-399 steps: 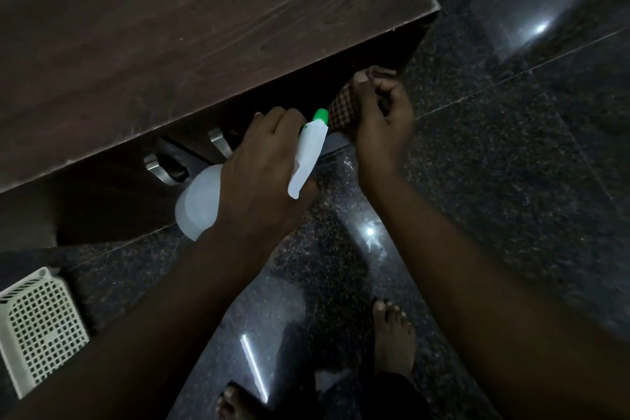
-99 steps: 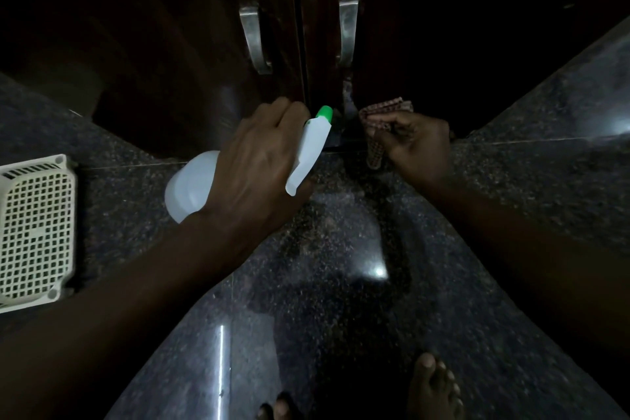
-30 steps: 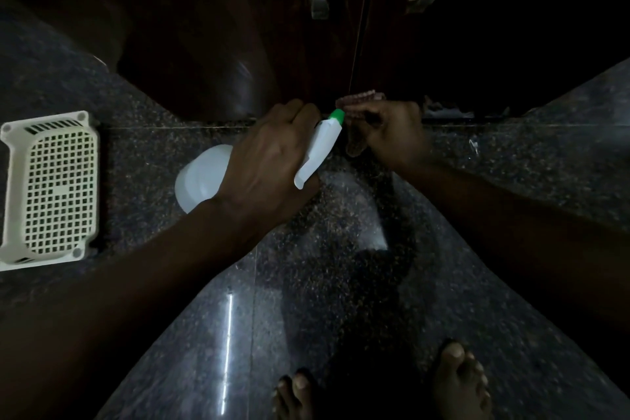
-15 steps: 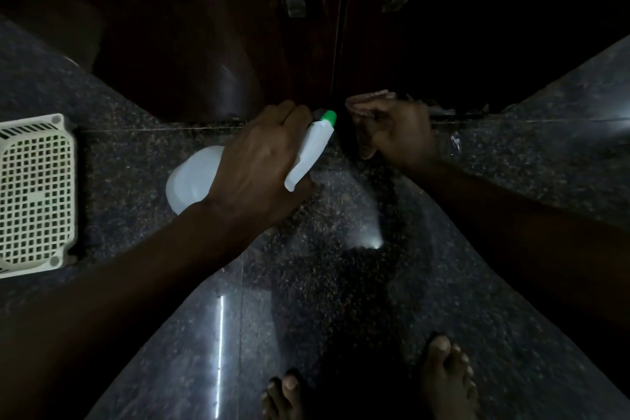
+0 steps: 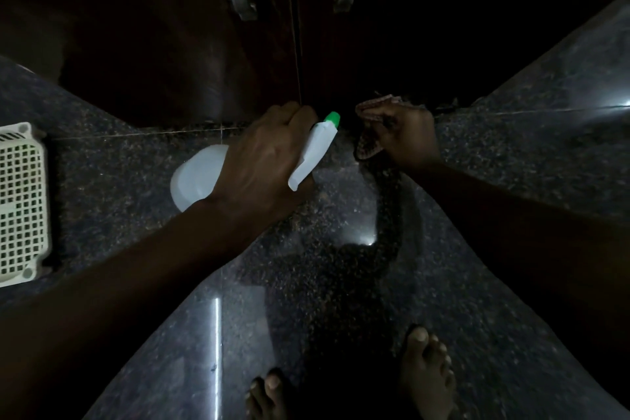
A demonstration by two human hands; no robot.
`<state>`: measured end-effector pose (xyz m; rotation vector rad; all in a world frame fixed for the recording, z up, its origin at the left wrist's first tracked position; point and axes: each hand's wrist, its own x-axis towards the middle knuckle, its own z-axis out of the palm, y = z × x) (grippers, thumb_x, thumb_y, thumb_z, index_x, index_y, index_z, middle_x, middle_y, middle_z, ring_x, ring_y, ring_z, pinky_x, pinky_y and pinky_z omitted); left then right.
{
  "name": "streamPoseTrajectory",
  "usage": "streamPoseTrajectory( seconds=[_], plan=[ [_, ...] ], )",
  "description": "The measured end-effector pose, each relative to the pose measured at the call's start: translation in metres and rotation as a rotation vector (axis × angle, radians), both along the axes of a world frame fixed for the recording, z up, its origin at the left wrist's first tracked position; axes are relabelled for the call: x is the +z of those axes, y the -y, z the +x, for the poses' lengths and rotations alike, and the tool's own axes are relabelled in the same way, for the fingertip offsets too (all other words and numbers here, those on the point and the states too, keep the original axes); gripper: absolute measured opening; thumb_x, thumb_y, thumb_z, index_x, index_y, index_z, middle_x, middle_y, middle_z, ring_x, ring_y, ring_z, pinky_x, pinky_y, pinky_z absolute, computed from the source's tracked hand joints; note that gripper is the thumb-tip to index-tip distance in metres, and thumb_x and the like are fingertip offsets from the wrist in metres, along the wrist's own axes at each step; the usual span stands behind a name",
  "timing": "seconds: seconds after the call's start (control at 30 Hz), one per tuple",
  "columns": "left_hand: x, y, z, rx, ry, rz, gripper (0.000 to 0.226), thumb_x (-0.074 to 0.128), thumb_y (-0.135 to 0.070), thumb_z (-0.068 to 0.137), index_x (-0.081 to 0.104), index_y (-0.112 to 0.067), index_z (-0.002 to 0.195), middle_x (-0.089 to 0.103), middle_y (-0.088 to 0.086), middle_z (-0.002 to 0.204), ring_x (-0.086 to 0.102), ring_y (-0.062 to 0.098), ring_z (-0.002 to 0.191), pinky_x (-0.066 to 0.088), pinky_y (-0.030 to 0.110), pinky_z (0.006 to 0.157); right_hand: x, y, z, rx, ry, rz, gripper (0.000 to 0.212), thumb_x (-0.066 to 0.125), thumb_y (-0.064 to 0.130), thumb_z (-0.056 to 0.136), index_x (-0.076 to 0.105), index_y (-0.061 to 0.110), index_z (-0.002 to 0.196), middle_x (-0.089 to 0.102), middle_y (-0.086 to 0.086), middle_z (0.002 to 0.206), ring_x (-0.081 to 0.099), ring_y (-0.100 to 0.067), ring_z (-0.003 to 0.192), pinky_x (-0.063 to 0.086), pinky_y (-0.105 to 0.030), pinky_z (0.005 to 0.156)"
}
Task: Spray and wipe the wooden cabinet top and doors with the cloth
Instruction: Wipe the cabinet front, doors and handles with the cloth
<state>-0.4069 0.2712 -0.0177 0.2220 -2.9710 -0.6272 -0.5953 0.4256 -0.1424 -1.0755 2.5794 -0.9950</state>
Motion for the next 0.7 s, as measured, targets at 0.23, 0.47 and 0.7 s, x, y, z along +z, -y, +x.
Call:
streamPoseTrajectory(
  seconds=[0.23, 0.47, 0.7],
  plan=[
    [-0.004, -0.007, -0.008, -0.001, 0.042, 0.013, 0.040, 0.049, -0.016, 0.063, 0.055, -0.001, 0.100, 0.056, 0.012, 0.093, 0.051, 0.028, 0.079, 0.031, 0.030, 0.062, 0.016, 0.022, 0.009, 0.117, 0.064, -0.108, 0.031, 0.062, 0.018, 0.091, 0.076, 0.012, 0.117, 0.074, -0.001, 0.118, 0.067, -0.006, 0.110, 0.051, -0.018, 0.099],
    [-0.002, -0.011, -0.022, -0.004, -0.005, -0.006, 0.024, 0.049, -0.009, 0.064, 0.051, -0.004, 0.088, 0.049, 0.008, 0.081, 0.038, 0.018, 0.069, 0.012, 0.028, 0.059, 0.007, 0.010, 0.000, 0.047, 0.064, -0.196, 0.025, 0.068, 0.020, 0.089, 0.079, 0.011, 0.109, 0.078, -0.003, 0.107, 0.071, -0.008, 0.100, 0.057, -0.026, 0.093],
    [-0.003, -0.020, -0.026, -0.058, 0.005, 0.031, 0.027, 0.049, -0.012, 0.065, 0.051, -0.003, 0.090, 0.051, 0.009, 0.084, 0.041, 0.019, 0.069, 0.024, 0.028, 0.060, 0.001, -0.035, -0.027, -0.143, 0.129, -0.122, 0.040, 0.058, 0.044, 0.083, 0.080, 0.018, 0.105, 0.078, 0.002, 0.102, 0.074, -0.011, 0.090, 0.061, -0.039, 0.079]
  ],
)
